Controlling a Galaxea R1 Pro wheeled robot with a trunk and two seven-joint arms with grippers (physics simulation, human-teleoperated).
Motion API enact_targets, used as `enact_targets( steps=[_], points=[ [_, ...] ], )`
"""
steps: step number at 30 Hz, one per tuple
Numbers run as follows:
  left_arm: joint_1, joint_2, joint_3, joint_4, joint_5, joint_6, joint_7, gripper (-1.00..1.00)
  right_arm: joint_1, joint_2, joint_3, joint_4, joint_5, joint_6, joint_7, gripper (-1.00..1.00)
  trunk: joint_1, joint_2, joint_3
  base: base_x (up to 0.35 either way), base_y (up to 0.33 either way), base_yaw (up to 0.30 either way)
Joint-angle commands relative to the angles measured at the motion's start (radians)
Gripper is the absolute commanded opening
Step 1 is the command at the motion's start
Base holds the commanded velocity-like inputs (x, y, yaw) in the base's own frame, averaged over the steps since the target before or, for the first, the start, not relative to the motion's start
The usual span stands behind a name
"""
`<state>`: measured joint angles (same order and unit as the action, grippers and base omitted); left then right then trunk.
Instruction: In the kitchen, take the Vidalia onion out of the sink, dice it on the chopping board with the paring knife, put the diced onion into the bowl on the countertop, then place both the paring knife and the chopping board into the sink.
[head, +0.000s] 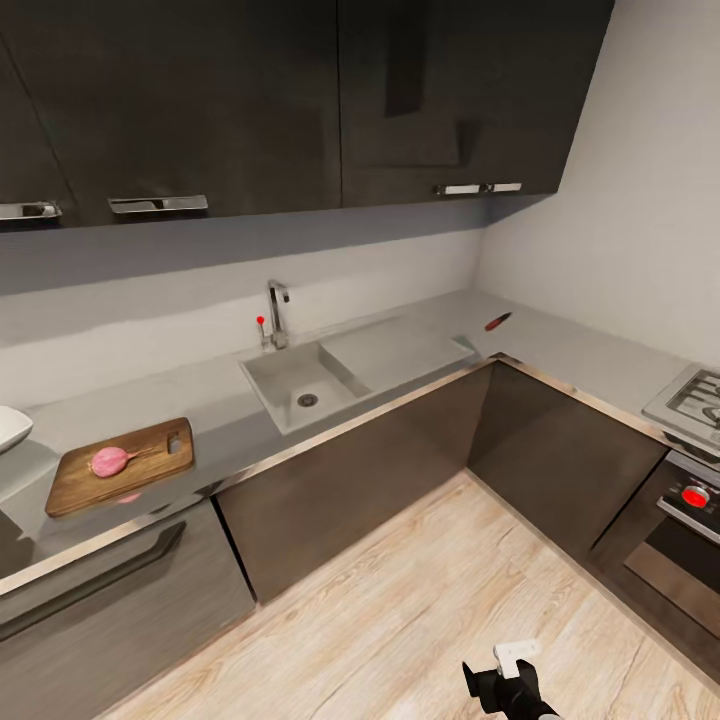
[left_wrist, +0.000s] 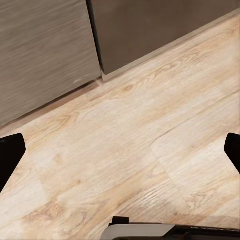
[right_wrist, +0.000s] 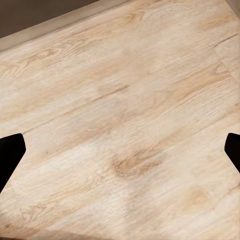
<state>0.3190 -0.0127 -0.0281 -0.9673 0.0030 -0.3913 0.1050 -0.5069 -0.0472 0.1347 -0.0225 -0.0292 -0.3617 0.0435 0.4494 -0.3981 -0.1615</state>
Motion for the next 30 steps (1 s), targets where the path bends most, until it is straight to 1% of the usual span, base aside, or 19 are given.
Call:
enact_targets(
  steps=[1, 10, 14, 16, 18, 19, 20, 21, 22, 23, 24, 26, 27, 28, 30],
  points=[
    [0.000, 0.000, -0.003, -0.001, 0.000, -0.001, 0.007, 1.00, -0.001, 0.000, 0.005, 0.001, -0.003, -0.003, 0.002, 1.00, 0.001, -0.002, -0.002, 0.000, 0.000, 0.000],
    [0.000, 0.001, -0.003, -0.001, 0.000, -0.001, 0.007, 1.00, -0.001, 0.004, 0.005, -0.004, -0.003, -0.012, 0.002, 1.00, 0.001, -0.002, -0.002, 0.000, 0.000, 0.000],
    [0.000, 0.000, -0.003, 0.005, -0.003, -0.001, 0.007, 1.00, -0.001, 0.010, 0.007, -0.018, -0.002, -0.083, 0.001, 1.00, 0.001, -0.002, -0.002, 0.000, 0.000, 0.000],
    [0.000, 0.000, -0.003, 0.006, -0.004, -0.001, 0.007, 1.00, -0.001, 0.011, 0.007, -0.076, -0.001, -0.094, -0.001, 1.00, 0.001, -0.002, -0.002, 0.000, 0.000, 0.000],
    [0.000, 0.000, -0.003, 0.007, -0.003, -0.001, 0.007, 1.00, -0.001, 0.013, 0.006, -0.168, 0.000, -0.093, -0.015, 1.00, 0.001, -0.002, -0.002, 0.000, 0.000, 0.000],
    [0.000, 0.000, -0.003, 0.008, -0.002, -0.001, 0.007, 1.00, -0.001, 0.014, 0.006, -0.230, 0.000, -0.085, -0.036, 1.00, 0.001, -0.002, -0.002, 0.000, 0.000, 0.000],
    [0.000, 0.000, -0.003, 0.010, -0.002, -0.001, 0.007, 1.00, -0.001, 0.016, 0.005, -0.284, 0.000, -0.068, -0.062, 1.00, 0.001, -0.002, -0.002, 0.000, 0.000, 0.000],
    [0.000, 0.000, -0.003, 0.011, -0.002, -0.001, 0.007, 1.00, -0.001, 0.017, 0.005, -0.303, 0.000, -0.060, -0.071, 1.00, 0.001, -0.002, -0.002, 0.000, 0.000, 0.000],
    [0.000, 0.000, -0.003, 0.012, -0.002, -0.001, 0.007, 1.00, -0.001, 0.019, 0.005, -0.342, 0.000, -0.041, -0.089, 1.00, 0.001, -0.002, -0.002, 0.000, 0.000, 0.000],
    [0.000, 0.000, -0.003, 0.013, -0.002, -0.001, 0.007, 1.00, -0.001, 0.021, 0.005, -0.401, 0.000, -0.002, -0.111, 1.00, 0.001, -0.002, -0.002, 0.000, 0.000, 0.000],
    [0.000, 0.000, -0.003, 0.014, -0.002, -0.001, 0.007, 1.00, -0.001, 0.021, 0.005, -0.421, 0.000, 0.013, -0.118, 1.00, 0.001, -0.002, -0.002, 0.000, 0.000, 0.000],
    [0.000, 0.000, -0.003, 0.014, -0.001, -0.001, 0.007, 1.00, -0.001, 0.022, 0.005, -0.504, 0.000, 0.087, -0.135, 1.00, 0.001, -0.002, -0.002, 0.000, 0.000, 0.000],
    [0.000, 0.000, -0.003, 0.015, 0.000, -0.001, 0.007, 1.00, -0.001, 0.022, 0.005, -0.568, 0.000, 0.153, -0.142, 1.00, 0.001, -0.002, -0.002, 0.000, 0.000, 0.000],
    [0.000, 0.000, -0.003, 0.016, 0.000, -0.001, 0.007, 1.00, -0.001, 0.022, 0.005, -0.591, 0.000, 0.177, -0.144, 1.00, 0.001, -0.002, -0.002, 0.000, 0.000, 0.000],
    [0.000, 0.000, -0.003, 0.022, -0.002, -0.001, 0.007, 1.00, -0.004, 0.022, 0.005, -0.681, 0.001, 0.276, -0.148, 1.00, 0.001, -0.002, -0.002, 0.000, 0.000, 0.000]
  ],
)
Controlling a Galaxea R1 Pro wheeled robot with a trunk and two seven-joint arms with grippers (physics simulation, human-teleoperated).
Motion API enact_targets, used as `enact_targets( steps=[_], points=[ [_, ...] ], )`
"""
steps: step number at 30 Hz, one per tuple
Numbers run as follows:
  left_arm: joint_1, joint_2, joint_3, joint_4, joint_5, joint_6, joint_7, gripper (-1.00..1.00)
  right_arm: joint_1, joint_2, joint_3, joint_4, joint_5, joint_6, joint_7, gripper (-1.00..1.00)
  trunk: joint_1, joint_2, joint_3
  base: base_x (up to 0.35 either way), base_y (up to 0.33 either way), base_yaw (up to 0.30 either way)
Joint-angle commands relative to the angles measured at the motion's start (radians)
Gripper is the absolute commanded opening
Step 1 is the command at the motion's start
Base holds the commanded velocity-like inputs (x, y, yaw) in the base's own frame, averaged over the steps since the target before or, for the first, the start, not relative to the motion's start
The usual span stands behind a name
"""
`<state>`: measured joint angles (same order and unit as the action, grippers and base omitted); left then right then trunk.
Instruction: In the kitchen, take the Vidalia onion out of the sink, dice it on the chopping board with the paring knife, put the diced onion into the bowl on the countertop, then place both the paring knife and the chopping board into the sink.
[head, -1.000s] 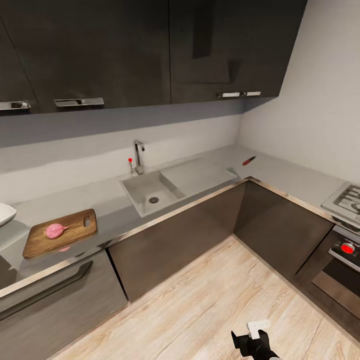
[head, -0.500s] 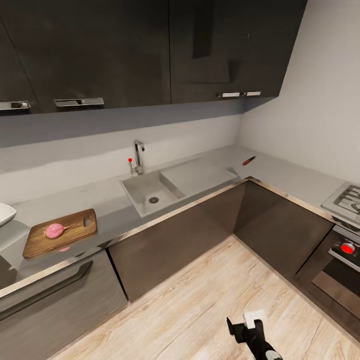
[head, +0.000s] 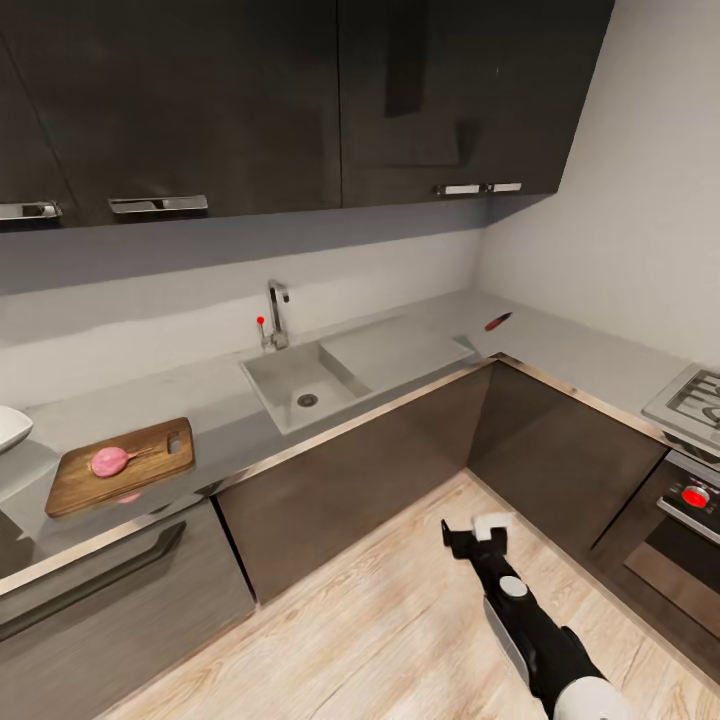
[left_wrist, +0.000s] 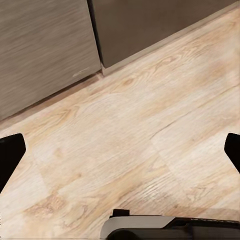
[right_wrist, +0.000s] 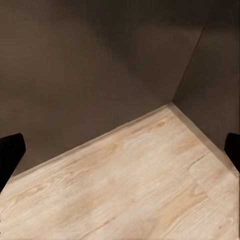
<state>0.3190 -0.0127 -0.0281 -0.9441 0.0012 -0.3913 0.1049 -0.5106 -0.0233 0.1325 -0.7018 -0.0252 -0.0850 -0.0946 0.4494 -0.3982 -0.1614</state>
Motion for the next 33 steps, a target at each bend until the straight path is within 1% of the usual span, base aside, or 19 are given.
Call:
enact_targets(
  steps=[1, 2, 4, 5, 6, 7, 8, 10, 12, 15, 17, 18, 19, 20, 22, 24, 27, 30, 33],
  points=[
    [0.000, 0.000, -0.003, 0.002, -0.001, -0.001, 0.007, 1.00, -0.004, -0.001, 0.007, -0.043, -0.003, 0.051, -0.011, 1.00, 0.001, -0.002, -0.002, 0.000, 0.000, 0.000],
    [0.000, 0.000, -0.003, 0.004, -0.001, -0.001, 0.007, 1.00, -0.005, -0.001, 0.007, -0.063, -0.003, 0.076, -0.011, 1.00, 0.001, -0.002, -0.002, 0.000, 0.000, 0.000],
    [0.000, -0.001, -0.003, 0.006, -0.002, -0.001, 0.007, 1.00, -0.020, -0.001, 0.007, -0.136, -0.003, 0.166, -0.019, 1.00, 0.001, -0.002, -0.002, 0.000, 0.000, 0.000],
    [0.000, -0.001, -0.003, 0.007, -0.002, -0.001, 0.007, 1.00, -0.026, -0.001, 0.007, -0.151, -0.003, 0.184, -0.025, 1.00, 0.001, -0.002, -0.002, 0.000, 0.000, 0.000],
    [0.000, -0.001, -0.003, 0.007, -0.002, -0.001, 0.007, 1.00, -0.042, -0.001, 0.007, -0.175, -0.003, 0.217, -0.040, 1.00, 0.001, -0.002, -0.002, 0.000, 0.000, 0.000],
    [0.000, -0.001, -0.003, 0.008, -0.003, -0.001, 0.007, 1.00, -0.051, -0.001, 0.007, -0.184, -0.003, 0.231, -0.049, 1.00, 0.001, -0.002, -0.002, 0.000, 0.000, 0.000],
    [0.000, -0.001, -0.004, 0.008, -0.003, -0.001, 0.007, 1.00, -0.086, 0.000, 0.007, -0.201, -0.004, 0.265, -0.083, 1.00, 0.001, -0.002, -0.002, 0.000, 0.000, 0.000],
    [0.000, -0.001, -0.004, 0.008, -0.003, -0.001, 0.007, 1.00, -0.136, 0.006, 0.007, -0.210, -0.005, 0.291, -0.120, 1.00, 0.001, -0.002, -0.002, 0.000, 0.000, 0.000],
    [0.000, -0.001, -0.004, 0.008, -0.003, -0.001, 0.007, 1.00, -0.159, 0.008, 0.007, -0.213, -0.005, 0.302, -0.131, 1.00, 0.001, -0.002, -0.002, 0.000, 0.000, 0.000],
    [0.000, -0.001, -0.004, 0.008, -0.003, -0.001, 0.007, 1.00, -0.224, 0.011, 0.007, -0.215, -0.006, 0.353, -0.143, 1.00, 0.001, -0.002, -0.002, 0.000, 0.000, 0.000],
    [0.000, -0.002, -0.005, 0.009, -0.003, -0.001, 0.007, 1.00, -0.282, 0.012, 0.007, -0.212, -0.006, 0.399, -0.147, 1.00, 0.001, -0.002, -0.002, 0.000, 0.000, 0.000],
    [0.000, -0.003, -0.005, 0.009, -0.004, -0.001, 0.007, 1.00, -0.327, 0.012, 0.007, -0.203, -0.007, 0.425, -0.149, 1.00, 0.001, -0.002, -0.002, 0.000, -0.027, 0.000],
    [0.000, -0.003, -0.005, 0.010, -0.004, -0.001, 0.007, 1.00, -0.356, 0.013, 0.007, -0.192, -0.007, 0.435, -0.150, 1.00, 0.001, -0.002, -0.002, 0.000, -0.054, 0.000],
    [0.000, -0.004, -0.005, 0.010, -0.004, -0.001, 0.007, 1.00, -0.401, 0.013, 0.007, -0.165, -0.007, 0.444, -0.150, 1.00, 0.001, -0.002, -0.002, 0.000, -0.101, 0.000],
    [0.000, -0.004, -0.006, 0.010, -0.004, -0.001, 0.007, 1.00, -0.458, 0.013, 0.007, -0.121, -0.007, 0.450, -0.151, 1.00, 0.001, -0.002, -0.002, 0.000, -0.145, 0.000],
    [0.000, -0.004, -0.006, 0.010, -0.004, -0.001, 0.007, 1.00, -0.500, 0.013, 0.007, -0.099, -0.008, 0.453, -0.151, 1.00, 0.001, -0.002, -0.002, 0.010, -0.187, 0.000],
    [0.000, -0.004, -0.006, 0.009, -0.004, -0.001, 0.007, 1.00, -0.526, 0.013, 0.007, -0.085, -0.008, 0.458, -0.151, 1.00, 0.001, -0.002, -0.002, 0.102, -0.235, 0.000],
    [0.000, -0.004, -0.006, 0.009, -0.004, -0.001, 0.007, 1.00, -0.552, 0.013, 0.007, -0.061, -0.007, 0.495, -0.151, 1.00, 0.001, -0.002, -0.002, 0.173, -0.254, 0.000],
    [0.000, -0.004, -0.006, 0.009, -0.004, -0.001, 0.007, 1.00, -0.617, 0.013, 0.007, -0.043, -0.007, 0.531, -0.151, 1.00, 0.001, -0.002, -0.002, 0.198, -0.259, 0.000]
  ],
)
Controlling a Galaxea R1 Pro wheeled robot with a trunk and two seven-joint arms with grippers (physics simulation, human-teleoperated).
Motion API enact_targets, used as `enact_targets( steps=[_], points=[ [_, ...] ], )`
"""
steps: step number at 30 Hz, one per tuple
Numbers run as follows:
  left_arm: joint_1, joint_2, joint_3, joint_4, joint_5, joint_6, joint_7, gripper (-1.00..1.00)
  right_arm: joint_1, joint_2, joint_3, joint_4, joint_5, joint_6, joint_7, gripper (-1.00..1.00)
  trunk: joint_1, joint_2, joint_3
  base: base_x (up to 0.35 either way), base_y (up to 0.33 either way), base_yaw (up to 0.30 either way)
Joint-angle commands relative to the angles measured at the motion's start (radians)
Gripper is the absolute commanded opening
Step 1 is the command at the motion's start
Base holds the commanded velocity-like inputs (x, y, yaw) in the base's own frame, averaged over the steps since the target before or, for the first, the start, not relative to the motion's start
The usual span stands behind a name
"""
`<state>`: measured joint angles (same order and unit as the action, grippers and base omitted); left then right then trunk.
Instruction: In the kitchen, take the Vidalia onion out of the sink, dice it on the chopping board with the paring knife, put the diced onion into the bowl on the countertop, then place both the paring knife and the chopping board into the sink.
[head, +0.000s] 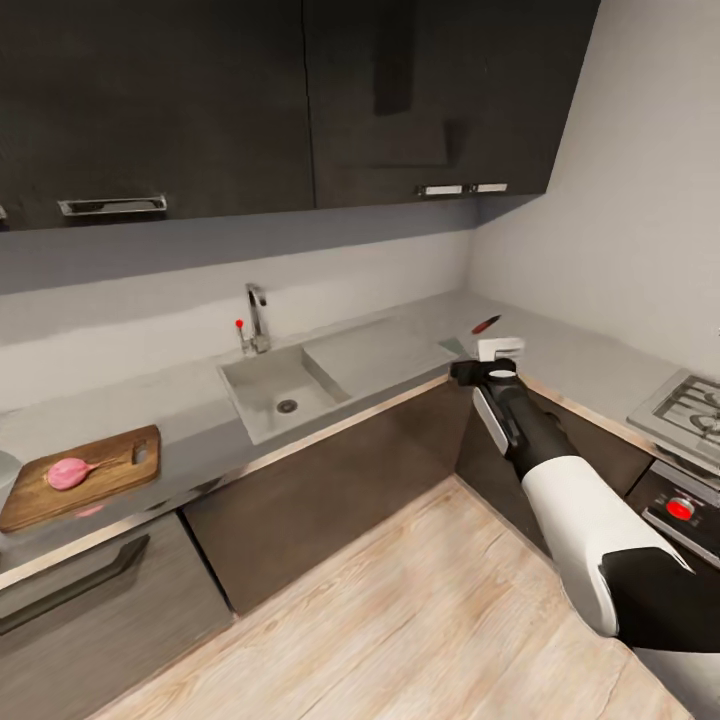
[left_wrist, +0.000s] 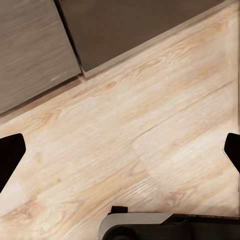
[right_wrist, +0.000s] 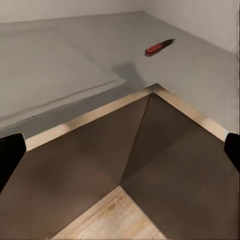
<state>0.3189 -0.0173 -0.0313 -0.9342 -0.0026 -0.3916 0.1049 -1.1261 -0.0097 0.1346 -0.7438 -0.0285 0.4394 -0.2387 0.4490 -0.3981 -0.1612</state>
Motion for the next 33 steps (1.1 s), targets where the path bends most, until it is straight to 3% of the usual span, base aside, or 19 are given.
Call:
enact_targets(
  steps=[1, 10, 23, 33],
  points=[
    [0.000, 0.000, -0.002, -0.002, -0.001, -0.001, 0.007, 1.00, -0.017, -0.001, 0.005, 0.001, -0.005, 0.012, -0.007, 1.00, 0.001, -0.002, -0.002, 0.204, -0.260, 0.000],
    [0.000, 0.000, -0.002, -0.004, -0.001, -0.001, 0.007, 1.00, -0.043, 0.028, 0.007, 0.004, -0.008, 0.011, -0.005, 1.00, 0.001, -0.002, -0.002, 0.259, -0.176, 0.000],
    [0.000, 0.000, -0.001, -0.002, -0.001, -0.001, 0.007, 1.00, -0.043, 0.036, 0.006, 0.048, -0.011, 0.008, -0.007, 1.00, 0.001, -0.002, -0.002, 0.336, -0.024, 0.013],
    [0.000, 0.000, -0.001, 0.009, -0.001, -0.001, 0.007, 1.00, -0.043, 0.035, 0.006, 0.126, -0.013, -0.092, -0.019, 1.00, 0.001, -0.002, -0.002, 0.304, -0.155, 0.252]
  ],
)
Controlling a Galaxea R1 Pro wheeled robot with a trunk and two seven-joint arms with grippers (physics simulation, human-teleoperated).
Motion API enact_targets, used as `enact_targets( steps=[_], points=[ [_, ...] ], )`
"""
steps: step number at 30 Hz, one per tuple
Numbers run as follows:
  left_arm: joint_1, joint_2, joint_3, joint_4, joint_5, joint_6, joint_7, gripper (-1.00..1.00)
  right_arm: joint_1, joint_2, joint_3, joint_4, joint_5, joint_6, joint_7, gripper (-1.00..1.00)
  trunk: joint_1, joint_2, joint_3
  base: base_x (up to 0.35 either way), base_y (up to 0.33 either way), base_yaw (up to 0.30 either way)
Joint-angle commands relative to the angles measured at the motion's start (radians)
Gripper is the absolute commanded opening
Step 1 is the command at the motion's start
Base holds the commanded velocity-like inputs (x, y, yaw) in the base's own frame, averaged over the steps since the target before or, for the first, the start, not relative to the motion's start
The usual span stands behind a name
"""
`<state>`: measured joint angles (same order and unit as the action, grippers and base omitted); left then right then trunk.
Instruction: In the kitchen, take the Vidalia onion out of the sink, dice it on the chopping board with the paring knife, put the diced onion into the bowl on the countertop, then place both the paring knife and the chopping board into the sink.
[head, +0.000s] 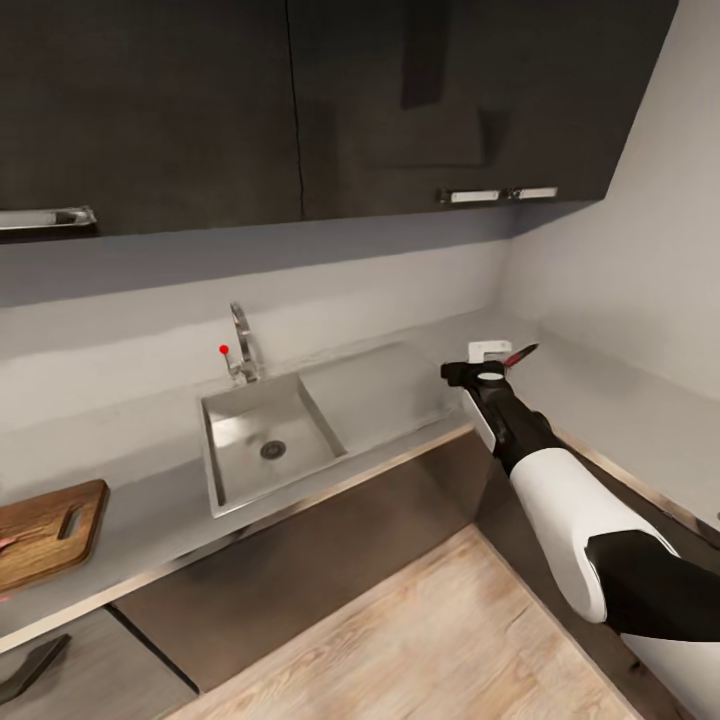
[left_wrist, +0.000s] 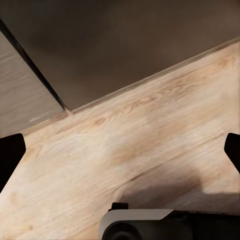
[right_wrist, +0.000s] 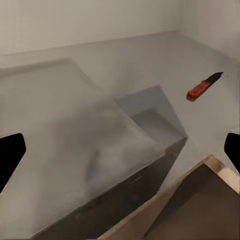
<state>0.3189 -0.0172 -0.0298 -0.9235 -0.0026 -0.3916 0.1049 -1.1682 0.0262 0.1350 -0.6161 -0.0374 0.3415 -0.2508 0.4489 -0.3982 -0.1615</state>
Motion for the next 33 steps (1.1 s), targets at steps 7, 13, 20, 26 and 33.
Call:
enact_targets(
  steps=[7, 13, 20, 26, 33],
  points=[
    [0.000, 0.000, -0.002, -0.001, 0.000, -0.001, 0.007, 1.00, -0.001, -0.007, 0.004, 0.004, -0.003, -0.001, -0.013, 1.00, 0.001, -0.002, -0.002, 0.275, -0.196, 0.107],
    [0.000, 0.000, -0.002, -0.001, 0.000, -0.001, 0.007, 1.00, 0.000, -0.013, 0.000, 0.003, -0.001, -0.006, -0.052, 1.00, 0.001, -0.002, -0.002, 0.272, -0.200, 0.006],
    [0.000, 0.000, -0.002, -0.001, 0.000, -0.001, 0.007, 1.00, 0.003, -0.055, -0.010, 0.005, -0.002, -0.045, -0.211, 1.00, 0.001, -0.002, -0.002, 0.266, -0.202, 0.000],
    [-0.001, 0.001, -0.002, -0.001, 0.000, -0.001, 0.007, 1.00, 0.005, -0.058, -0.014, 0.052, -0.024, -0.057, -0.221, 1.00, 0.001, -0.002, -0.002, 0.263, -0.203, 0.000],
    [-0.002, 0.002, -0.002, 0.002, 0.000, -0.001, 0.007, 1.00, 0.005, -0.059, -0.023, 0.090, -0.184, -0.113, -0.220, 1.00, 0.001, -0.002, -0.002, 0.263, -0.203, 0.000]
  ],
)
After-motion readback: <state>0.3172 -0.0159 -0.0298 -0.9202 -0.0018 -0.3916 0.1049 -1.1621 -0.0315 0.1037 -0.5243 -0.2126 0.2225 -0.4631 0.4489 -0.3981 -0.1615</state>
